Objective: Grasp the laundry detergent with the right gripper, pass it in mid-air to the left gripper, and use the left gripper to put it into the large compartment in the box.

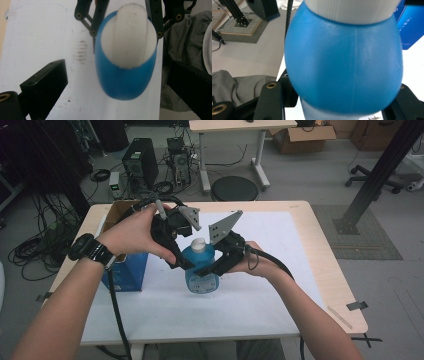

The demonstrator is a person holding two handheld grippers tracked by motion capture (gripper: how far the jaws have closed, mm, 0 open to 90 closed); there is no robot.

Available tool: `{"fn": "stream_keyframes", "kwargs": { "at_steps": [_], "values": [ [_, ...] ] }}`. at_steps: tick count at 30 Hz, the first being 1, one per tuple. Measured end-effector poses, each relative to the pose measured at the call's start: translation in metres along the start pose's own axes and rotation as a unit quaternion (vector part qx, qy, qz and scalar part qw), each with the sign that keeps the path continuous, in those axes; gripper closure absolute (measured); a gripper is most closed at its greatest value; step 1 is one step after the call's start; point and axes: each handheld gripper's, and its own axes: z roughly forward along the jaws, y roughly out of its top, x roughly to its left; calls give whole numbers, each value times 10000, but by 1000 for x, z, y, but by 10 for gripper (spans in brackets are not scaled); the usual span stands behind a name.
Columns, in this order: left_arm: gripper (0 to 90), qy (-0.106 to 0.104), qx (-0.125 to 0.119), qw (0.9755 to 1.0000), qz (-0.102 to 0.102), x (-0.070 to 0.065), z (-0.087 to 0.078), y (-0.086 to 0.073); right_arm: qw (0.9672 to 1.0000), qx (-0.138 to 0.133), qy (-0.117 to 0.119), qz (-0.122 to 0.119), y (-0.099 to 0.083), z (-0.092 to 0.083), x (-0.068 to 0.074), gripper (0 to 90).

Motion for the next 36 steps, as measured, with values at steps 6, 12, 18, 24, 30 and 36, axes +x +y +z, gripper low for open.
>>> {"fn": "stream_keyframes", "kwargs": {
  "at_steps": [6, 12, 18, 24, 30, 36],
  "values": [
    [45, -32, 48, 10000, -14, 0, 5, 6, 10000, 14, 11, -19, 0, 1, 1, 428],
    [62, -49, 119, 9999, -8, -2, 11, 12, 10000, 21, -4, -36, -1, 2, 1, 428],
    [113, -100, 207, 9997, 77, -1, 15, 16, 10000, 8, -1, -37, -1, 1, 2, 428],
    [168, -156, 235, 9996, 75, -3, 16, 17, 10000, 16, -27, -56, -2, 0, 3, 428],
    [215, -167, 263, 9995, 104, -3, 17, 18, 10000, -15, -70, -46, -2, 0, 3, 428],
    [242, -190, 283, 9993, 133, -3, 17, 19, 10000, -4, -66, -48, -3, 0, 4, 427]
  ]
}}
